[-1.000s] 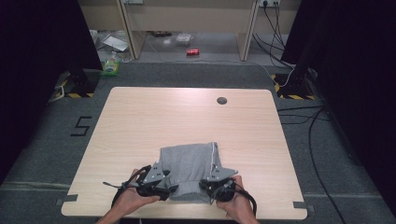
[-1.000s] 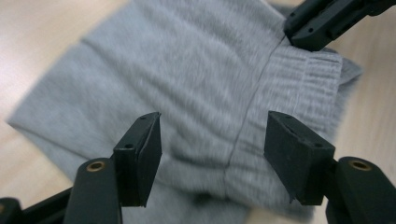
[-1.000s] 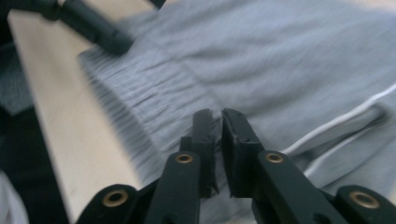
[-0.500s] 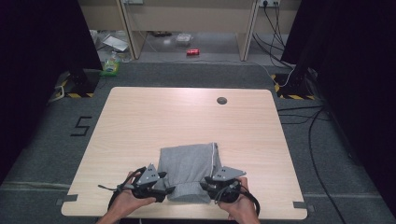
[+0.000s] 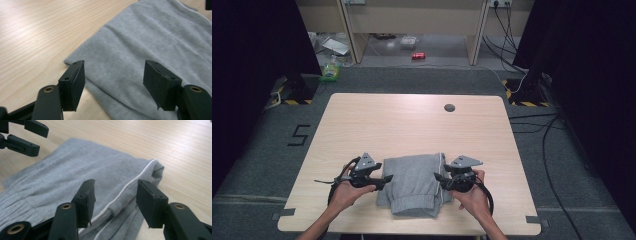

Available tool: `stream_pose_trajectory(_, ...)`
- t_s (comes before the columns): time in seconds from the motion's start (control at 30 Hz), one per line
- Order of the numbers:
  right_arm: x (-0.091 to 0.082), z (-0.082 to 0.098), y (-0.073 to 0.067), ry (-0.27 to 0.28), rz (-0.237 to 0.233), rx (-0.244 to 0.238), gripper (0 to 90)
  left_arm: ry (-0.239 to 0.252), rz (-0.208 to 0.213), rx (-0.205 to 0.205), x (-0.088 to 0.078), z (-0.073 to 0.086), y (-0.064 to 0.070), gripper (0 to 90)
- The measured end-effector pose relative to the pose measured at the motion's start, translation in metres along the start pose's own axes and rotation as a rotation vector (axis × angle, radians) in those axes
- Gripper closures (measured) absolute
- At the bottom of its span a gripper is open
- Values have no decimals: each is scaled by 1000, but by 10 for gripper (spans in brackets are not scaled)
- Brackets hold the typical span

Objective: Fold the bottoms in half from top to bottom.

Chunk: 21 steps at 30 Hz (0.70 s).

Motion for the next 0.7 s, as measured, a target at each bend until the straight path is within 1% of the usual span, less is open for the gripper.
stream_pose_trajectory(0.1, 3, -5, 5, 4, 11, 6, 458, -3, -3, -26, 3, -3, -6, 328)
stream_pose_trajectory(0.13, 5, -6, 7, 5, 13, 18, 446, -6, -3, -31, 3, -3, -7, 326)
stream_pose_trajectory(0.17, 6, -7, 10, 5, 19, 18, 440, -8, -10, -35, 4, -4, -10, 325)
stream_pose_trajectory(0.23, 9, -10, 14, 13, 23, 29, 434, -6, -22, -50, 6, -7, -14, 322)
stream_pose_trajectory(0.3, 13, -14, 18, 8, 22, 43, 427, -16, -29, -61, 8, -10, -19, 318)
stream_pose_trajectory(0.37, 16, -18, 21, 6, 31, 38, 421, -22, -30, -76, 9, -12, -23, 311)
stream_pose_trajectory(0.4, 18, -20, 22, 9, 31, 48, 416, -25, -31, -86, 9, -14, -25, 310)
stream_pose_trajectory(0.5, 24, -24, 27, 8, 37, 64, 410, -8, -34, -114, 11, -15, -30, 309)
stream_pose_trajectory(0.53, 26, -25, 29, 5, 46, 63, 410, -15, -35, -111, 12, -16, -31, 310)
stream_pose_trajectory(0.57, 27, -26, 30, 10, 47, 70, 408, -17, -40, -109, 12, -16, -32, 310)
stream_pose_trajectory(0.7, 30, -27, 35, 8, 54, 72, 396, -28, -42, -106, 17, -15, -34, 309)
Point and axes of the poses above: each handheld gripper's, and its own axes: x roughly forward along the jaws, z roughly out of its underside, y roughly to its right, the point moved 1 cm from there along x, roughly forward along the jaws
